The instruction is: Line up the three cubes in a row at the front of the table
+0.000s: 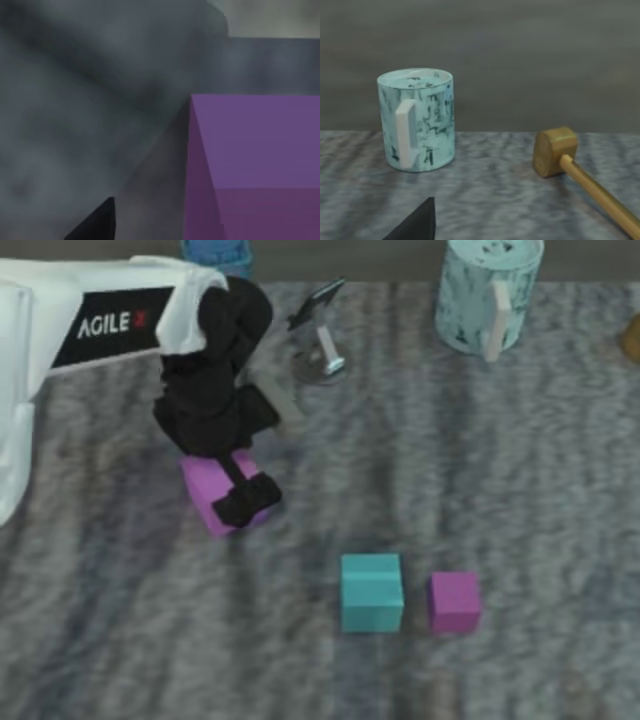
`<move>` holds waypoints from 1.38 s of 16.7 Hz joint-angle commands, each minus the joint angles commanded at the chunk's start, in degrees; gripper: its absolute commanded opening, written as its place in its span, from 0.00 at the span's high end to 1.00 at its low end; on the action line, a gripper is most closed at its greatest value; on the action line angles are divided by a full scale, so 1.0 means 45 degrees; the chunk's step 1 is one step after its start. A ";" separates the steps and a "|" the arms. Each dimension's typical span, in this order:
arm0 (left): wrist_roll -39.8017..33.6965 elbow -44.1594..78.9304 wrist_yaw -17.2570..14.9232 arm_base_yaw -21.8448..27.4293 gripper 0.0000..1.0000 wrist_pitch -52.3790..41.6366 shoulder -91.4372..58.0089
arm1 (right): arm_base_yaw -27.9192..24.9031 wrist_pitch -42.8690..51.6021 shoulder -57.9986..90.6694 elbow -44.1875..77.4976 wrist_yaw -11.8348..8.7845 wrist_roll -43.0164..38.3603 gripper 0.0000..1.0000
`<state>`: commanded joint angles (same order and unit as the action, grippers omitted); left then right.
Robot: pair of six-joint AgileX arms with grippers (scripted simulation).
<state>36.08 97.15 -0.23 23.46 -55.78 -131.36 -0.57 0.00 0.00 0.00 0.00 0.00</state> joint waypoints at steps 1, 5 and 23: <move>0.0006 -0.0190 -0.0001 -0.0005 0.00 0.0274 -0.0084 | 0.0000 0.0000 0.0000 0.0000 0.0000 0.0000 0.00; 0.0010 -0.0320 -0.0001 -0.0007 0.00 0.0460 -0.0142 | 0.0000 0.0000 0.0000 0.0000 0.0000 0.0000 0.00; 0.0010 -0.0320 -0.0001 -0.0007 1.00 0.0460 -0.0142 | 0.0000 0.0000 0.0000 0.0000 0.0000 0.0000 0.00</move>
<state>36.13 95.70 -0.23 23.43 -53.70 -132.00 -0.57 0.00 0.00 0.00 0.00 0.00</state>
